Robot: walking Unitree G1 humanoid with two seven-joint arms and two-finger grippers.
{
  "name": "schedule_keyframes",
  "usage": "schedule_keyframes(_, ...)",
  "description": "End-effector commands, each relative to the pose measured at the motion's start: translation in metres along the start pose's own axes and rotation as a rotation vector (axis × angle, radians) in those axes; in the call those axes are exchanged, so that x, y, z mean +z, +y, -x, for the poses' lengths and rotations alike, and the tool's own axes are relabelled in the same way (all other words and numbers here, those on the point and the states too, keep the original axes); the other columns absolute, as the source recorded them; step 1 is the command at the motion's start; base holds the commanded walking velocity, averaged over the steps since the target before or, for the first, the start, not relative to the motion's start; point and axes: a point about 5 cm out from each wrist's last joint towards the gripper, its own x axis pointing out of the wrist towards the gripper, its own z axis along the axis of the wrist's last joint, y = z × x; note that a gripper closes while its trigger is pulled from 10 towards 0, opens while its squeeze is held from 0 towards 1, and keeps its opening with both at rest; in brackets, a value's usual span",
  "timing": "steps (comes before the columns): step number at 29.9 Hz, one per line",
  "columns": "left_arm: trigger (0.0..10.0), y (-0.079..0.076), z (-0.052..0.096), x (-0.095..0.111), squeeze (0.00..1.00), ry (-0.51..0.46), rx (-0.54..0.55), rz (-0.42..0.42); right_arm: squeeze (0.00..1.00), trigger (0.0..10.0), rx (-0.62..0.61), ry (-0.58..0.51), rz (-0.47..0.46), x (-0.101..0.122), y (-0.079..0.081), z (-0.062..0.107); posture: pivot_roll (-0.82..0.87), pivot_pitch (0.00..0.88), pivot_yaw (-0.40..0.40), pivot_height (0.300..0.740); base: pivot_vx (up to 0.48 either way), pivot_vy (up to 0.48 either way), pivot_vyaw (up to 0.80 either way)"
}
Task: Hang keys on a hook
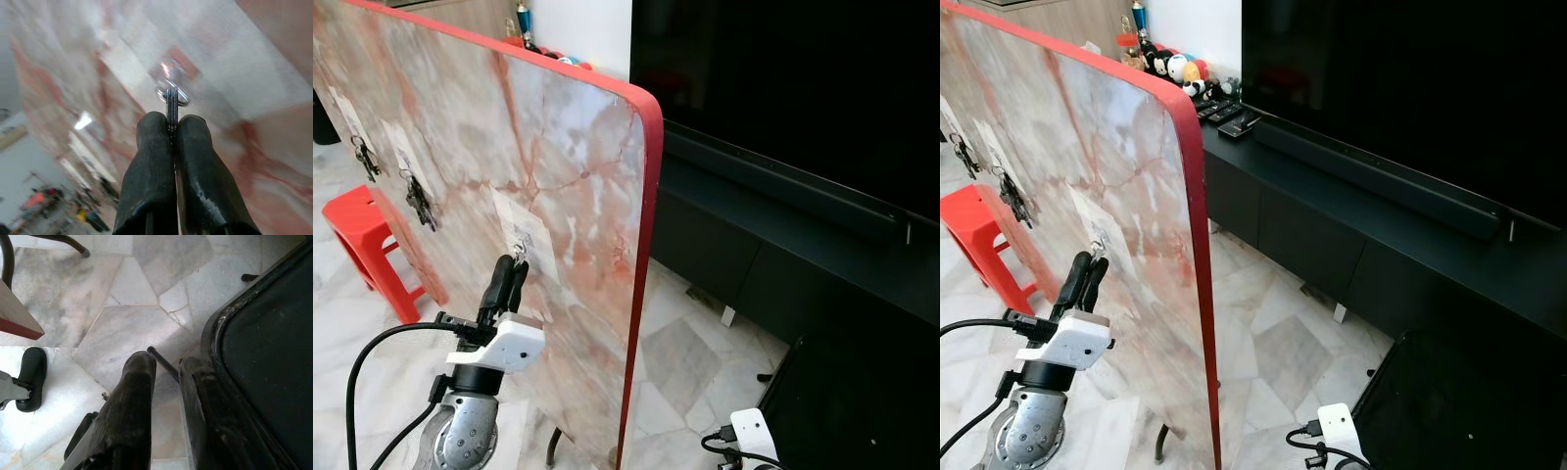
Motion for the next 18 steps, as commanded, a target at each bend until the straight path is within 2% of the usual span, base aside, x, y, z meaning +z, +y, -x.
schedule_keyframes(1,10.0,0.007,-0.005,0.008,0.0,-0.037,0.046,-0.025,0.0,10.0,-0.003,-0.018,-0.005,0.005,-0.002,0.0,0.05,0.028,-0.039,0.74,0.0,0.0,0.0)
schedule_keyframes(10,10.0,0.007,-0.007,0.011,0.0,-0.048,0.053,-0.053,0.0,10.0,0.004,-0.02,-0.005,0.005,-0.001,0.0,0.05,0.028,-0.04,0.74,0.0,0.0,0.0)
schedule_keyframes(18,10.0,-0.003,-0.002,0.005,0.0,-0.003,-0.022,-0.021,0.0,10.0,0.009,-0.017,-0.004,0.005,-0.001,0.0,0.05,0.029,-0.039,0.74,0.0,0.0,0.0)
